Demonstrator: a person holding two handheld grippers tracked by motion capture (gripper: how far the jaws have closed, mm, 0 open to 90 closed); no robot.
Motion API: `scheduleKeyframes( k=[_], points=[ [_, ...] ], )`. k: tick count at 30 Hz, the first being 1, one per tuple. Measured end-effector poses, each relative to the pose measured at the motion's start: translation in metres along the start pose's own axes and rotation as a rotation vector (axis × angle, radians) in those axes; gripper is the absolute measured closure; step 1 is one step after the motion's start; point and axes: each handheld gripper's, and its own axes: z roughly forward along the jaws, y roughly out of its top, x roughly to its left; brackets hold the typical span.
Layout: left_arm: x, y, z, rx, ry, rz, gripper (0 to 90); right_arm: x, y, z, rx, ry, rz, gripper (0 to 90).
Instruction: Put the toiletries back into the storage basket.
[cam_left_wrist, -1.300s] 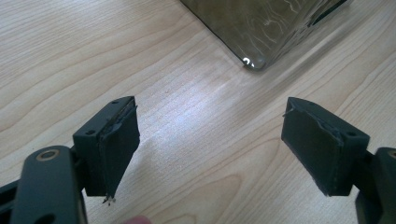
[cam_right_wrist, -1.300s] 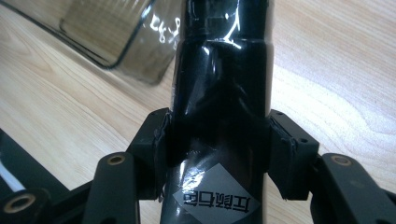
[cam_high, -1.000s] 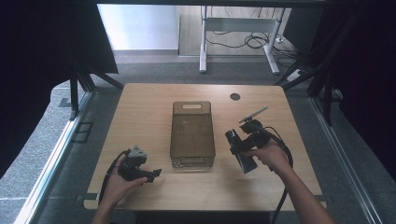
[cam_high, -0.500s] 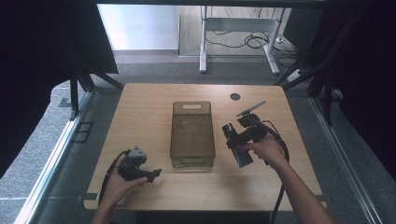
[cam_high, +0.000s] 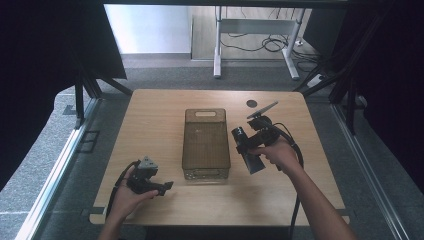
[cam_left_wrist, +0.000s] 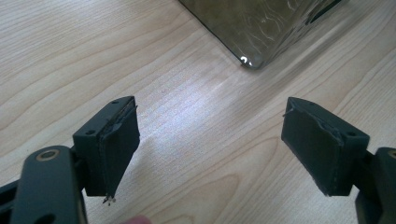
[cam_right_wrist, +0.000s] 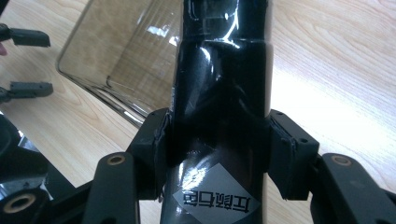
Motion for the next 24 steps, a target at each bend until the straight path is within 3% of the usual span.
scheduleKeyframes(
  k=[24],
  points=[
    [0.000, 0.000, 0.001, -0.003, -0.003, 0.000, 19.6, 0.016, 0.031, 0.015, -0.008, 0.029, -0.002, 45.3]
  ],
)
